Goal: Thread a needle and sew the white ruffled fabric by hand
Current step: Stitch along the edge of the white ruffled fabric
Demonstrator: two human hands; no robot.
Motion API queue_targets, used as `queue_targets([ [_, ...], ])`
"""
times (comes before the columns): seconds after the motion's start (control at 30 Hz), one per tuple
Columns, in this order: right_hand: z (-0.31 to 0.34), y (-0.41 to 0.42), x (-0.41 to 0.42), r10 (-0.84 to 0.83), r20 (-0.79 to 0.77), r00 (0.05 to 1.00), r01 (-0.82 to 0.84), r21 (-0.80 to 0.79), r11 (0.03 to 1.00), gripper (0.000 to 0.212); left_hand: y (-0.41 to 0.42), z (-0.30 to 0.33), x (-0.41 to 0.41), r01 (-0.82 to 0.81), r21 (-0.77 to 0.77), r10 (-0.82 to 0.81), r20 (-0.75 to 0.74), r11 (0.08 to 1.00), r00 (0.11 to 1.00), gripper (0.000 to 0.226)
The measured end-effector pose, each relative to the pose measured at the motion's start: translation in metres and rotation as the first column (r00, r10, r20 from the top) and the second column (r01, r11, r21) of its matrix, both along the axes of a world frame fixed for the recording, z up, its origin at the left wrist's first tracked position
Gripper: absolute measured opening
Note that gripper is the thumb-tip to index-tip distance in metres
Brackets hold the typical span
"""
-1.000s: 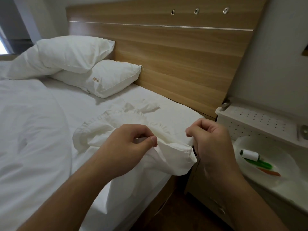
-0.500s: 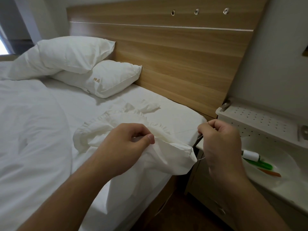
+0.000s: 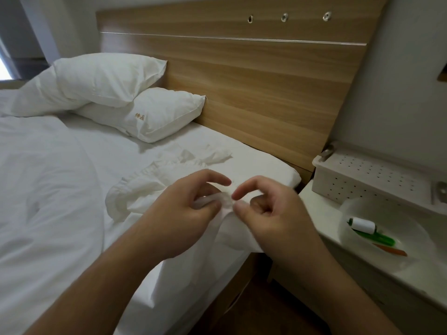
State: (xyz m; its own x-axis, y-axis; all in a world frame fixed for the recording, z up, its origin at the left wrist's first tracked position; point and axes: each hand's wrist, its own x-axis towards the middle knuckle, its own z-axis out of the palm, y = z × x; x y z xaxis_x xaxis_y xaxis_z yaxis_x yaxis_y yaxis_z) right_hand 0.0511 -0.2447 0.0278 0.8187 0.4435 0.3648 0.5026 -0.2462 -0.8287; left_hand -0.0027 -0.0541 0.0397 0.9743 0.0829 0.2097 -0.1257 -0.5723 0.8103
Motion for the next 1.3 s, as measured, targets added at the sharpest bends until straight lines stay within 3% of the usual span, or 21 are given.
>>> queue_targets([
  [0.2, -0.009, 0.006, 0.000, -0.055, 0.160, 0.986, 0.077, -0.132, 0.988, 0.013, -0.001, 0.001, 0.001, 0.005, -0.051, -0.004, 0.007, 0.999, 1.000, 0.030],
  [0.33, -0.008, 0.004, 0.003, -0.080, 0.198, 0.977, 0.109, -0.139, 0.984, 0.015, 0.001, 0.000, 0.001, -0.026, -0.046, 0.027, 0.005, 0.999, 1.000, 0.028],
  [0.5, 0.000, -0.003, 0.002, 0.036, 0.052, 0.998, -0.033, -0.059, 0.998, 0.012, 0.000, 0.000, 0.001, -0.039, -0.063, 0.039, 0.000, 0.997, 0.999, 0.028],
  [0.63, 0.005, -0.004, 0.006, -0.016, -0.086, 0.996, 0.021, 0.050, 0.999, 0.015, 0.000, 0.002, -0.001, -0.001, -0.068, 0.000, -0.015, 0.998, 1.000, 0.029],
  [0.8, 0.000, 0.003, 0.007, 0.120, -0.247, 0.962, -0.120, 0.013, 0.993, 0.019, -0.004, 0.003, -0.003, 0.080, -0.071, -0.081, -0.013, 0.994, 0.997, 0.031],
  [1.03, -0.001, 0.001, 0.015, -0.015, -0.194, 0.981, -0.001, -0.081, 0.997, 0.008, -0.001, 0.004, -0.002, -0.038, 0.095, 0.041, -0.029, 0.995, 0.999, 0.024],
  [1.2, 0.002, 0.000, 0.013, 0.197, -0.281, 0.939, -0.200, 0.018, 0.980, 0.021, -0.003, 0.004, -0.003, 0.033, 0.012, -0.032, -0.045, 0.999, 0.998, 0.027],
  [1.3, 0.000, 0.001, 0.017, 0.214, -0.296, 0.931, -0.221, 0.010, 0.975, 0.018, -0.004, 0.004, -0.005, 0.077, 0.002, -0.076, -0.039, 0.997, 0.996, 0.030],
])
